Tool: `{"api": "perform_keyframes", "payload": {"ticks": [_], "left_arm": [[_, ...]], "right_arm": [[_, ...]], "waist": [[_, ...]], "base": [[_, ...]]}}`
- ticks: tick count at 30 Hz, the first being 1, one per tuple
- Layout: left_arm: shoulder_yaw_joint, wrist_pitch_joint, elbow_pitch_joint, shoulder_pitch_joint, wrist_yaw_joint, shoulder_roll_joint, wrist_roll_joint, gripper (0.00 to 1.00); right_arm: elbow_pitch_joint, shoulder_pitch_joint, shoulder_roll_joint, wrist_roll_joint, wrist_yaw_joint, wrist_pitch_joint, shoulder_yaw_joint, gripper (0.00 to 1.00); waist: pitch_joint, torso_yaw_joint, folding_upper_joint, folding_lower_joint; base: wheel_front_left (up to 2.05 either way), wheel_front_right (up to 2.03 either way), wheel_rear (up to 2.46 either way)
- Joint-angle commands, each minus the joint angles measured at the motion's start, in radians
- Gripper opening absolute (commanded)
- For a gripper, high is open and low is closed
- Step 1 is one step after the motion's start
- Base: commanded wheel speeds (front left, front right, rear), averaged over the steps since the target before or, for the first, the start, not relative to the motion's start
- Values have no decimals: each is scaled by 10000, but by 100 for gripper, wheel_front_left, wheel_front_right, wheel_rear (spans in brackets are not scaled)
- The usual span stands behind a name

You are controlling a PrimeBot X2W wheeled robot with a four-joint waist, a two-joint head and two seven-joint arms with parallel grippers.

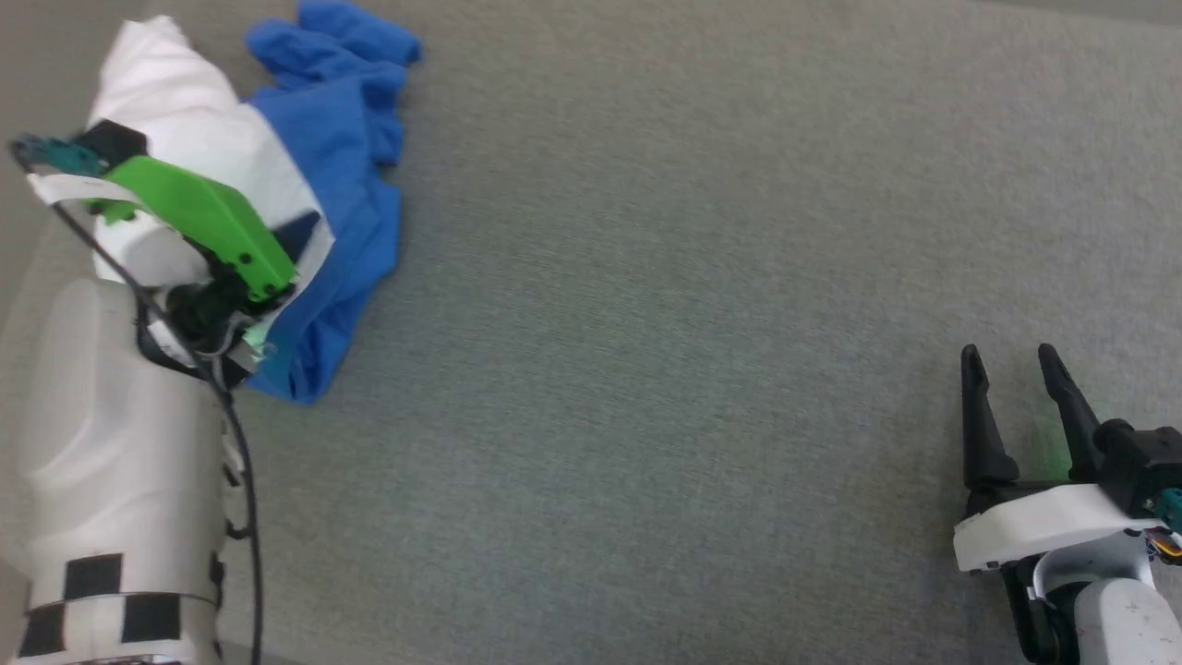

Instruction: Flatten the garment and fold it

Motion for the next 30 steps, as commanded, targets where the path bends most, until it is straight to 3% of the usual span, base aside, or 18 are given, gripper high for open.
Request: {"api": "perform_keyframes", "payload": {"ticks": [1,6,10,11,12,22,30], "left_arm": [[-66,289,57,122,162,-160,-187,100],[-416,1109,73,679,474,-496,-197,100],[-455,956,34,1058,516,-720,-254,100],[-453,769,-2,1101,482,-731,-227,58],[-482,503,-52,1132,383,-722,-166,0],[921,-2552,-1233,189,-386,-853,-1060,0],[1165,-3881,-2426,-1367,-902,162,-620,0]], "right_arm": [[-79,-144,-6,-22,-15,-19,-34,100],[-173,-159,-6,-17,-15,-7,-82,100],[-208,-222,-6,-42,-15,30,-132,100],[-208,-231,-6,-52,-15,39,-126,100],[-215,-214,-6,-62,-15,51,-142,100],[-91,-475,-6,-326,-15,189,-5,100],[415,-502,-6,-75,-15,3,164,100]], "waist": [[605,-538,0,-2],[764,-553,0,-2],[829,-482,0,-2],[820,-461,0,-2],[792,-395,0,-2],[422,13,0,-2],[-322,-129,0,-2]], "base": [[0,0,0],[0,0,0],[0,0,0],[0,0,0],[0,0,0],[0,0,0],[0,0,0]]}}
